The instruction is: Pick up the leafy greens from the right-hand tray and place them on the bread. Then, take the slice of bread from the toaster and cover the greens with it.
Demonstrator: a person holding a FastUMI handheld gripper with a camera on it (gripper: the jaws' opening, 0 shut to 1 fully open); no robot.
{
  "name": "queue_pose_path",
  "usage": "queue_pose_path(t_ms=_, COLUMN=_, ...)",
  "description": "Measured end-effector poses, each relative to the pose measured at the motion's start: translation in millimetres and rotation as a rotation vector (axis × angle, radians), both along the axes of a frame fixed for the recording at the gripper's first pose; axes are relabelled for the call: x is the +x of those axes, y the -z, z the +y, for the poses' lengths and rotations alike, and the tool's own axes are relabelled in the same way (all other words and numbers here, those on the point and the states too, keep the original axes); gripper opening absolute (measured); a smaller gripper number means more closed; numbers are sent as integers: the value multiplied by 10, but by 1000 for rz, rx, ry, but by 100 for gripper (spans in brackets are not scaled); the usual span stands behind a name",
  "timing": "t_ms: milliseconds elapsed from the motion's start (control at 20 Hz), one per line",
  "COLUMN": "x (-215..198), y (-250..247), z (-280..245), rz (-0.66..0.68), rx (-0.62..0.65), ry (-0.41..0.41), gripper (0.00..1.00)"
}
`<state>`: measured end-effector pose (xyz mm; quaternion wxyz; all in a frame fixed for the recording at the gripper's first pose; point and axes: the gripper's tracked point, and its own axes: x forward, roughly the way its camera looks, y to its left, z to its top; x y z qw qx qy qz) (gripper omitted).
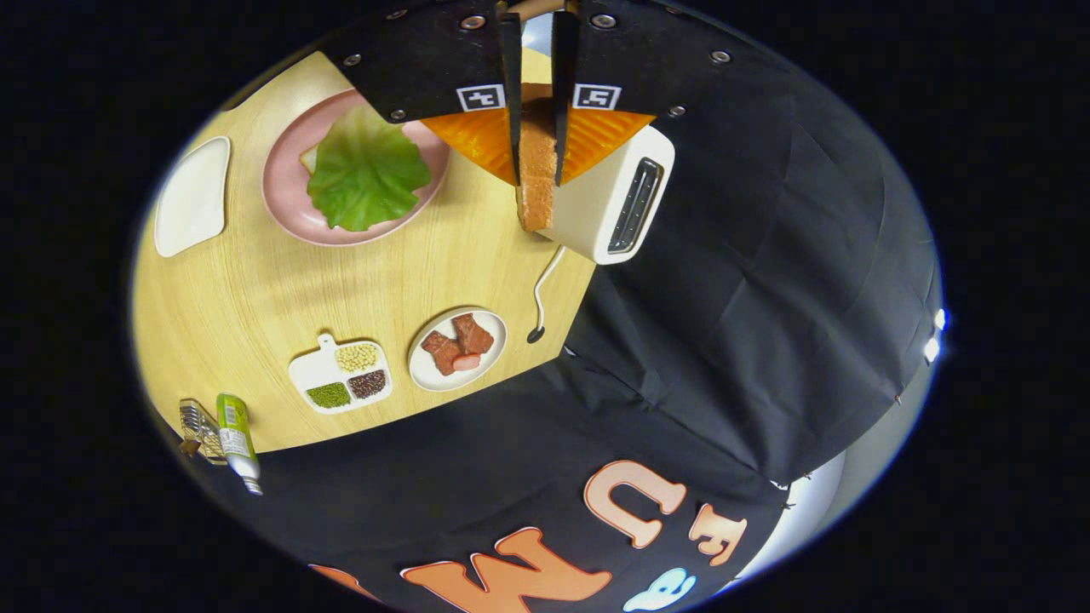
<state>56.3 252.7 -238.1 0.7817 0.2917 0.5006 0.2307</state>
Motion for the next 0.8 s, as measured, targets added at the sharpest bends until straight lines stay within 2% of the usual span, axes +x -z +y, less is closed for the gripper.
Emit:
queue_pose_path(t_ms=500, x=-129, y=466, z=-354, rz=54, rx=-34, ry=-36, gripper=15)
queue_pose_path(t_ms=800, x=-142, y=879, z=-496, rz=123, rx=-97, ry=-65, gripper=14)
